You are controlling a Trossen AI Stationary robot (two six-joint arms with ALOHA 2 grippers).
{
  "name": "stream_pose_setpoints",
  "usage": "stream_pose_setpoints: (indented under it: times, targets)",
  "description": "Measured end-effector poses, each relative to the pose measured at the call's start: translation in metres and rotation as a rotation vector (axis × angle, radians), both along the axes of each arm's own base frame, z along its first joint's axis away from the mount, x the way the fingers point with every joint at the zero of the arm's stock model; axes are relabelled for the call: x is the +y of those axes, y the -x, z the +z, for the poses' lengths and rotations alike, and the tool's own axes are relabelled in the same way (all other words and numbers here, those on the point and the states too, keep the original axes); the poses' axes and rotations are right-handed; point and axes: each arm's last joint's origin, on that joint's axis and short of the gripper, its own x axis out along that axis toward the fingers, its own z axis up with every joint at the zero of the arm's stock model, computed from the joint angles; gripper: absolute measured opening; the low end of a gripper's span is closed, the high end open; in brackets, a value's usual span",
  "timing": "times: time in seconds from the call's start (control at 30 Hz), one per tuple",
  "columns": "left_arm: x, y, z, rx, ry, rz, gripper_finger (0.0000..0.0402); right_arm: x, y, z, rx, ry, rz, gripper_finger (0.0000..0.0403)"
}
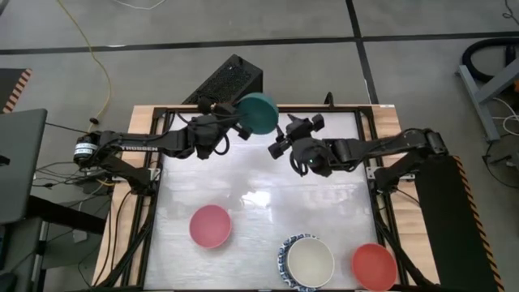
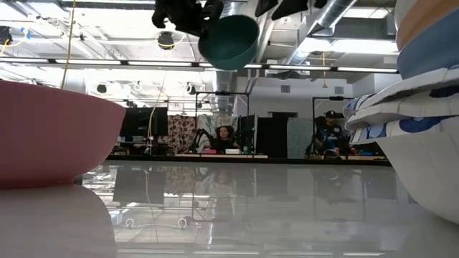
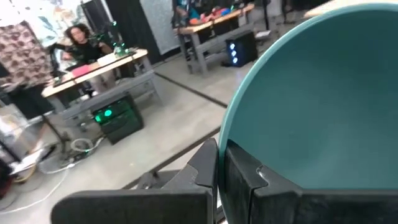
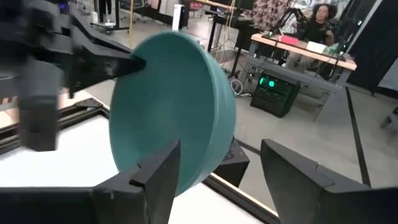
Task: Nest bowls inside each other
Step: Stack the dark green bowl into the white bowl
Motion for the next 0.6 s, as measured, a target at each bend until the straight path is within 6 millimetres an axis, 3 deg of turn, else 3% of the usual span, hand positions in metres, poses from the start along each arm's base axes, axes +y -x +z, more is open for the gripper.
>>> stream_pose_setpoints:
  times: [0.37,0.47,0.6]
  targets:
    - [-0.001,-0.002,0.011,-0.070,-0.048,-0.074,0.0000,-0.025,-0.001,-0.001,-0.061,-0.053,-0.046,0.0226]
    - [-0.001,-0.002,0.011,-0.074,-0.047,-0.098,0.0000,-0.028,-0.001,-0.001,-0.089,-0.074,-0.052,0.0193]
    - [-0.001,-0.004,0.011,-0.073,-0.049,-0.154,0.0004,-0.032,-0.001,-0.002,-0.095,-0.089,-0.047,0.0108]
